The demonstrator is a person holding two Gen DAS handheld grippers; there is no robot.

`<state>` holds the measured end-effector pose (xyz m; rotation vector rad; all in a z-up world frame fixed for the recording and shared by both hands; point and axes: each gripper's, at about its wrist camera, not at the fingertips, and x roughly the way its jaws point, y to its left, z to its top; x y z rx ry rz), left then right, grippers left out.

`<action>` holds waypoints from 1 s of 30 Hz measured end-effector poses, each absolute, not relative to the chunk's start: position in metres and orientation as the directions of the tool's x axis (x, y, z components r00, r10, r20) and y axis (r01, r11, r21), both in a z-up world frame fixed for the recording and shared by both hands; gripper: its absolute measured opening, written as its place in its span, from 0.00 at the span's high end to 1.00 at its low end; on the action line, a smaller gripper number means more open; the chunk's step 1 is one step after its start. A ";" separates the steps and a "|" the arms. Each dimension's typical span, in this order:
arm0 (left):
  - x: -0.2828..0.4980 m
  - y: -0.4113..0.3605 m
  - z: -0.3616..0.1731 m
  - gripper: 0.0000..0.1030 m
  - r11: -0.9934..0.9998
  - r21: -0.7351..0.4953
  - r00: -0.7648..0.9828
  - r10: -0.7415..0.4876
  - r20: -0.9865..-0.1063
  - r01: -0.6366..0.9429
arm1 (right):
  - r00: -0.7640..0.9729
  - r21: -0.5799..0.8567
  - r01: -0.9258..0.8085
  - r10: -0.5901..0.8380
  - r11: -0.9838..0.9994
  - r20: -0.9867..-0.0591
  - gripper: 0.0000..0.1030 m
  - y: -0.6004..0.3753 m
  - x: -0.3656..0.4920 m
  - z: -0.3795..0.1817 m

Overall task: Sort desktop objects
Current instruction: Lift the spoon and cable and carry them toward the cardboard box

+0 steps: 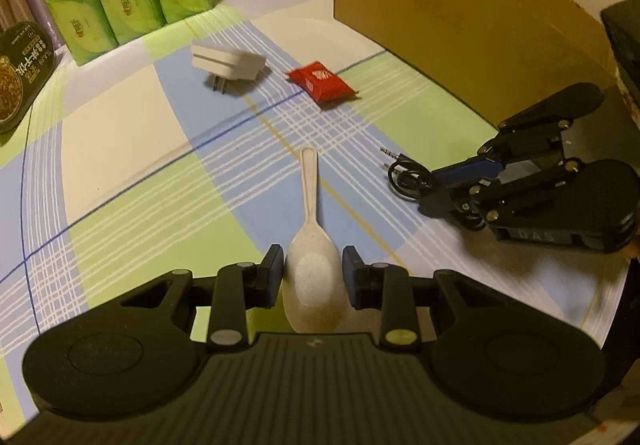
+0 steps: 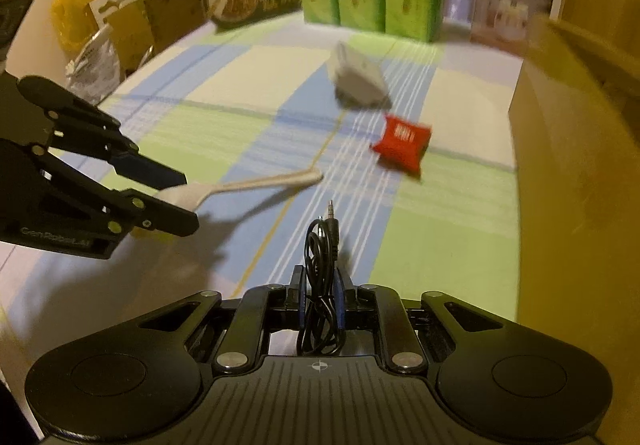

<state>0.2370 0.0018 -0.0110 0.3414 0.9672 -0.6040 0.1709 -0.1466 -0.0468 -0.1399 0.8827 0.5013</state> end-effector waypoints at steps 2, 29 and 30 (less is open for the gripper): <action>0.239 0.002 -0.005 0.74 0.793 0.006 0.436 -0.328 -0.838 0.610 | 0.545 0.091 -0.466 0.367 0.880 -0.754 0.90 -0.148 0.171 -0.040; 0.231 0.004 -0.031 0.71 0.801 0.047 0.409 -0.254 -0.876 0.597 | 0.555 0.110 -0.442 0.368 0.890 -0.746 0.90 -0.154 0.175 -0.030; 0.230 0.005 -0.032 0.69 0.801 0.048 0.410 -0.252 -0.877 0.596 | 0.553 0.112 -0.443 0.369 0.890 -0.747 0.90 -0.153 0.176 -0.030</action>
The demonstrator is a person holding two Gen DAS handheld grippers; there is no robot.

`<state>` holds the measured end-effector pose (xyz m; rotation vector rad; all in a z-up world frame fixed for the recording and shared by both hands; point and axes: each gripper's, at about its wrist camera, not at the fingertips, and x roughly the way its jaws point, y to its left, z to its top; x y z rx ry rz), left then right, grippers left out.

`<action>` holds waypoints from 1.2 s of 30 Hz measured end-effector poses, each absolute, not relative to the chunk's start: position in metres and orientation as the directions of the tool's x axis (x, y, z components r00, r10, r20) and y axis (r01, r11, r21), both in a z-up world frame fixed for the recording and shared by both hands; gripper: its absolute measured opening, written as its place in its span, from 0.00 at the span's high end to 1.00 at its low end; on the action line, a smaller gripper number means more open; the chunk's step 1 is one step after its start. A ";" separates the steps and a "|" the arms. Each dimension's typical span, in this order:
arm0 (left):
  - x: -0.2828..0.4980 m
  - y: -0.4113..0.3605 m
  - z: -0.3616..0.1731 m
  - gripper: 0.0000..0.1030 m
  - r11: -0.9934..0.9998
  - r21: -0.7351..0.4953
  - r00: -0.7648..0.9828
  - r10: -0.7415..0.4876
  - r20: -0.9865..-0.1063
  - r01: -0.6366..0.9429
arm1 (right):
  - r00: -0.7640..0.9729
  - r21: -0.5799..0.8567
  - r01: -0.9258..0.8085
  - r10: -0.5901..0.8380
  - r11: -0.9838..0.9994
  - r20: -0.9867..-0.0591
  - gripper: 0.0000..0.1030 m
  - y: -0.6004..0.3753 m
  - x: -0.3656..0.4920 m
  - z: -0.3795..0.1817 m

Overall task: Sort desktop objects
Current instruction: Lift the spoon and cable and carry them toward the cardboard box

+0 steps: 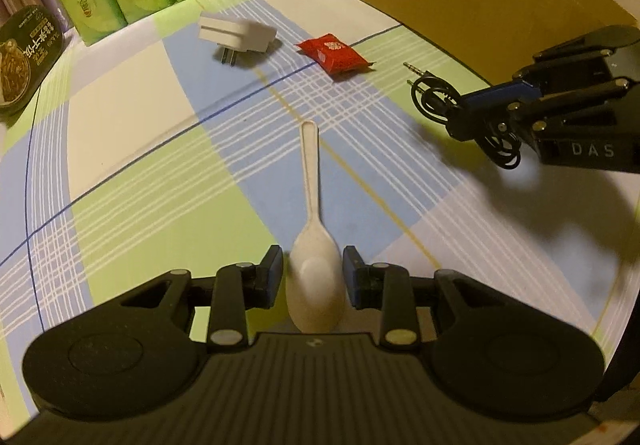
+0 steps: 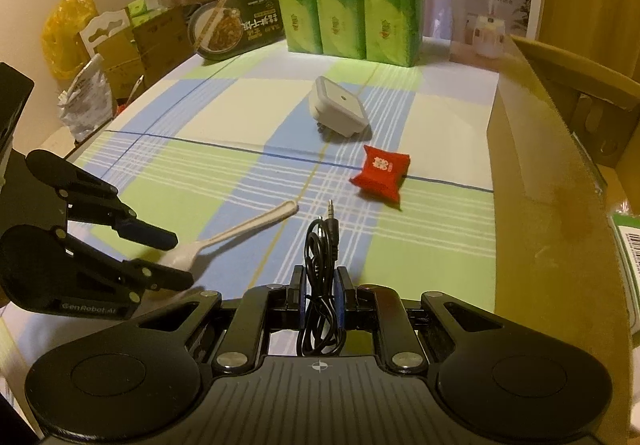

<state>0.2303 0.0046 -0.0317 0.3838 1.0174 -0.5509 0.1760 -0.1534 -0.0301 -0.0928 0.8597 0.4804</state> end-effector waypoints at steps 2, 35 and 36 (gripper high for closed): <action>0.231 0.005 -0.033 0.67 0.802 0.047 0.406 -0.250 -0.879 0.595 | 0.551 0.115 -0.444 0.372 0.889 -0.747 0.90 -0.153 0.177 -0.031; 0.246 -0.006 0.026 0.74 0.839 -0.009 0.533 -0.354 -0.769 0.545 | 0.613 0.112 -0.440 0.389 0.891 -0.687 0.90 -0.154 0.178 -0.008; 0.247 -0.008 0.030 0.74 0.840 -0.009 0.540 -0.357 -0.762 0.542 | 0.627 0.103 -0.437 0.385 0.893 -0.677 0.90 -0.155 0.177 -0.003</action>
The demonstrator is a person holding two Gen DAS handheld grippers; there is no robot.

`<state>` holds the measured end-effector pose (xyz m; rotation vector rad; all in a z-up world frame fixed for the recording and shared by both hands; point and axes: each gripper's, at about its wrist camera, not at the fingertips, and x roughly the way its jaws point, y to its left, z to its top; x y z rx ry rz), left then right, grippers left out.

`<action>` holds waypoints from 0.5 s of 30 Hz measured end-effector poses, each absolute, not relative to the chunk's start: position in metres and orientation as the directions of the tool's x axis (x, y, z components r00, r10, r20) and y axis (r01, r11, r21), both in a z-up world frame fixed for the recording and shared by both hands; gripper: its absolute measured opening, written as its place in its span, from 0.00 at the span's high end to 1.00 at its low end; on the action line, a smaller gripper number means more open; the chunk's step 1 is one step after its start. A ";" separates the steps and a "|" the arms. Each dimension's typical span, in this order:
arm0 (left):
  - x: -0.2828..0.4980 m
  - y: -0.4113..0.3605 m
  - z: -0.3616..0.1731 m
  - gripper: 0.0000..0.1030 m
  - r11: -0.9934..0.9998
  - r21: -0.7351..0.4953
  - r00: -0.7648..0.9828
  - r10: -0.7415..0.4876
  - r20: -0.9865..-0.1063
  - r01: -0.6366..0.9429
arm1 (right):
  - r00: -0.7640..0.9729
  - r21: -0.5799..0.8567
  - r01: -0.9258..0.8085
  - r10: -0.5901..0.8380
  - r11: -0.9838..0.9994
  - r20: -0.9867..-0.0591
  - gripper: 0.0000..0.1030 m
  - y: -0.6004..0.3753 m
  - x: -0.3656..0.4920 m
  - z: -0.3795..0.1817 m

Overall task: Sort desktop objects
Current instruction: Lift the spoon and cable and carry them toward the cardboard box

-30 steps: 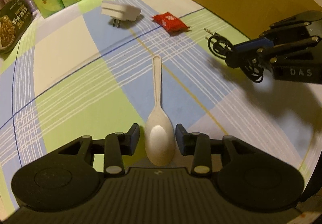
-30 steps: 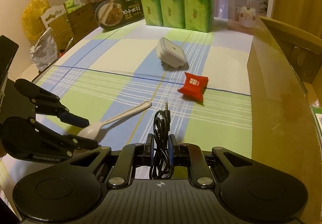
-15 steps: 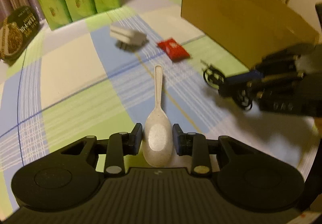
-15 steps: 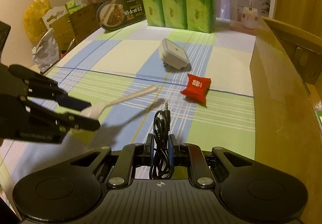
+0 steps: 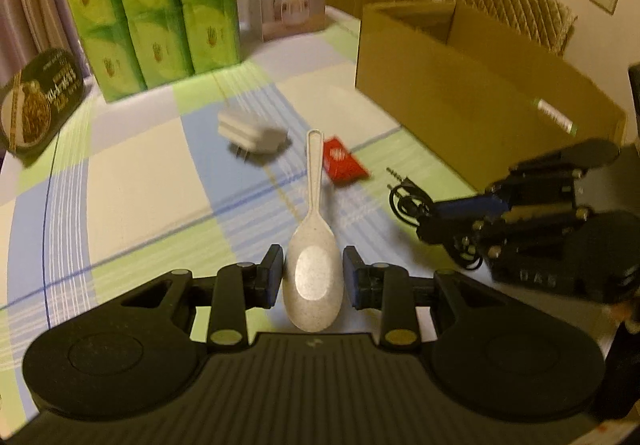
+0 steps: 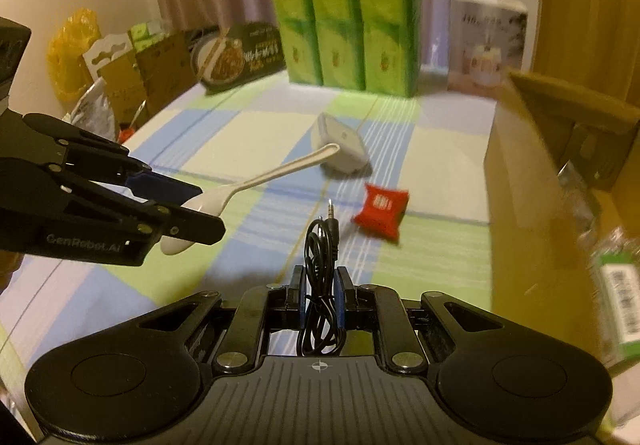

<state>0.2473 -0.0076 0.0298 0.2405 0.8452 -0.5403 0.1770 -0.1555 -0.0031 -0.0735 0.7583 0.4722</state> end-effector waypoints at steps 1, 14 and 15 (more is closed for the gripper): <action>0.248 -0.010 0.033 0.74 0.841 -0.008 0.547 -0.359 -0.756 0.540 | 0.640 0.095 -0.435 0.381 0.896 -0.667 0.90 -0.157 0.176 0.001; 0.249 -0.053 0.083 0.74 0.833 -0.034 0.618 -0.436 -0.655 0.552 | 0.804 -0.011 -0.337 0.281 0.941 -0.524 0.90 -0.191 0.163 0.055; 0.249 -0.057 0.086 0.74 0.831 -0.039 0.620 -0.444 -0.646 0.555 | 0.815 -0.017 -0.323 0.269 0.946 -0.513 0.90 -0.195 0.163 0.059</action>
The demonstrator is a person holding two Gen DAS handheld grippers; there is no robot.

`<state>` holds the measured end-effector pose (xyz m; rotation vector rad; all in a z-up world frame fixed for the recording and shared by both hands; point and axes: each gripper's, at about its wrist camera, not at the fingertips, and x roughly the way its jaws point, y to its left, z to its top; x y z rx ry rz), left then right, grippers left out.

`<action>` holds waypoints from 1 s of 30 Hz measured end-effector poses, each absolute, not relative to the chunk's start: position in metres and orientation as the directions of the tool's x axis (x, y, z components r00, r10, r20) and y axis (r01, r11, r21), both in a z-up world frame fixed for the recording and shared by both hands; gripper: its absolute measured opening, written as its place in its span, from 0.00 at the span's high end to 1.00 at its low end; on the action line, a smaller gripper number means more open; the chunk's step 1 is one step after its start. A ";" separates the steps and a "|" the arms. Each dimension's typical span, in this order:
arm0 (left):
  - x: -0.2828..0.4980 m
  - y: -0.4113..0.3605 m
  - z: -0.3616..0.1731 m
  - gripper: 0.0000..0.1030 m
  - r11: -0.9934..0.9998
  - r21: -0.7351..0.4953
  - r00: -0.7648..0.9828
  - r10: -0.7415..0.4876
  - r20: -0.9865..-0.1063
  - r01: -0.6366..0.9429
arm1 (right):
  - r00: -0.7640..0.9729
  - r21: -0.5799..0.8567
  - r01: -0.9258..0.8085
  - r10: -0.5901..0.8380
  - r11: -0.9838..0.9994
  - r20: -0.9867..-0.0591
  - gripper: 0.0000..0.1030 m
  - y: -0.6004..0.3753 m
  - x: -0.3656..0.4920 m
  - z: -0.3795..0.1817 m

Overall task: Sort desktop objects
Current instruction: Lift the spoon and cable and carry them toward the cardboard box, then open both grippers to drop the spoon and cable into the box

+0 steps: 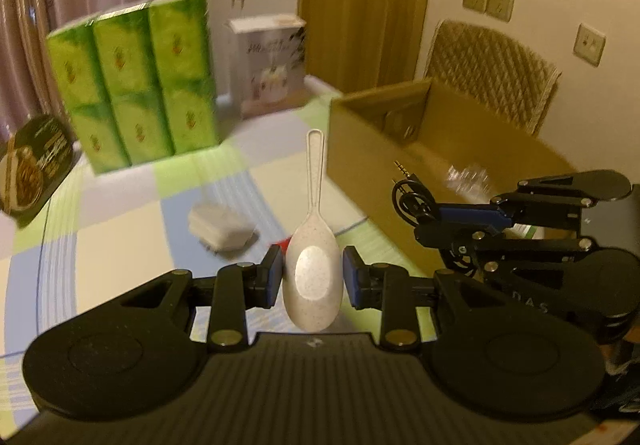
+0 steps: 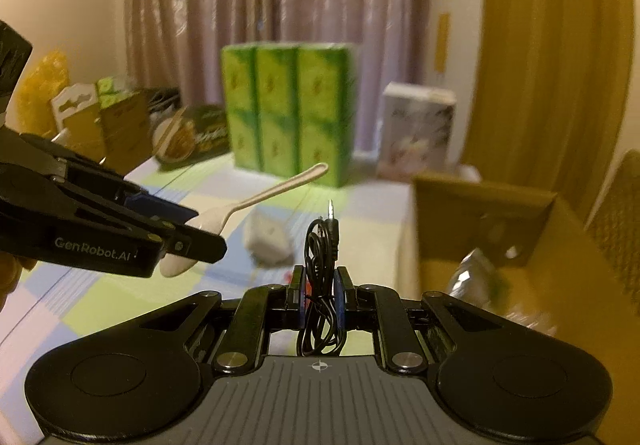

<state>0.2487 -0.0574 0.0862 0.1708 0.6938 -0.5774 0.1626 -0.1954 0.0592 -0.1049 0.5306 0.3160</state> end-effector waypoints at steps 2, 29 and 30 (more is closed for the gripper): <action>0.250 -0.067 0.091 0.74 0.826 -0.049 0.622 -0.461 -0.633 0.562 | 0.837 -0.020 -0.289 0.242 0.957 -0.491 0.90 -0.207 0.163 0.067; 0.252 -0.206 0.079 0.74 0.692 -0.129 0.493 -0.620 -0.611 0.711 | 0.836 0.047 -0.005 0.030 0.999 -0.548 0.90 -0.360 0.144 0.063; 0.252 -0.209 0.077 0.74 0.690 -0.128 0.491 -0.619 -0.613 0.712 | 0.836 0.051 -0.005 0.032 0.999 -0.548 0.90 -0.361 0.145 0.063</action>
